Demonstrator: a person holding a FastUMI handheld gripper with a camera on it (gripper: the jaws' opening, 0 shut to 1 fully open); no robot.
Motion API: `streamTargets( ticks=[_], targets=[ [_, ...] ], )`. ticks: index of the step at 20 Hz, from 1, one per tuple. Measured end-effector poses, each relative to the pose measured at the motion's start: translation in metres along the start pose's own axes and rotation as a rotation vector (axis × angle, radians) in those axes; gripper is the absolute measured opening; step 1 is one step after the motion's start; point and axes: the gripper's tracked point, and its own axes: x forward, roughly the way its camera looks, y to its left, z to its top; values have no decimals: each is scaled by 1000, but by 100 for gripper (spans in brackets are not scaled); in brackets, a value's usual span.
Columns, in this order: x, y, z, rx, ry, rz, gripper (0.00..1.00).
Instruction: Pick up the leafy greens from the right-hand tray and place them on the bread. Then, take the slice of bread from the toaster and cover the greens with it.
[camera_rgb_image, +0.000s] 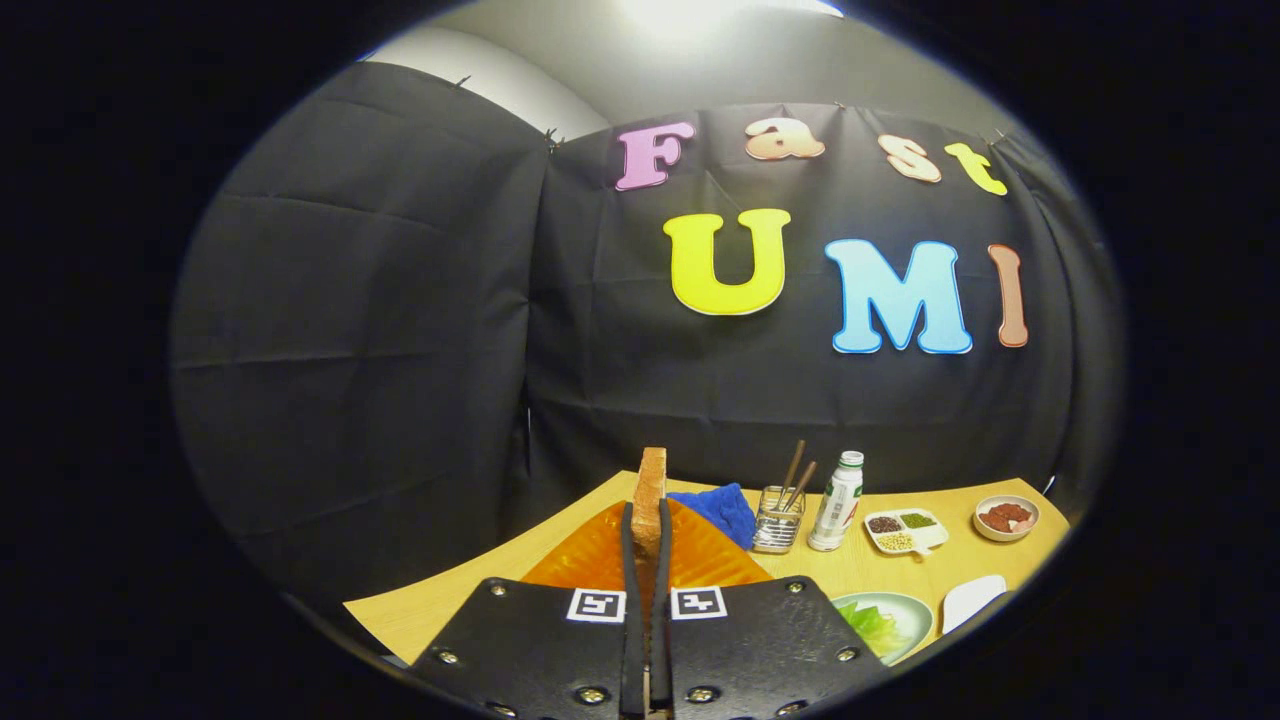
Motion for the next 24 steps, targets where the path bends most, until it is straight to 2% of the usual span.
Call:
streamTargets(
  ticks=[5, 10, 24],
  targets=[
    [-22, -31, 12, 19, -30, -9, 2],
    [-38, -83, 12, 14, -51, -69, 2],
    [-68, -196, -81, 71, 89, -81, 2]
  ],
)
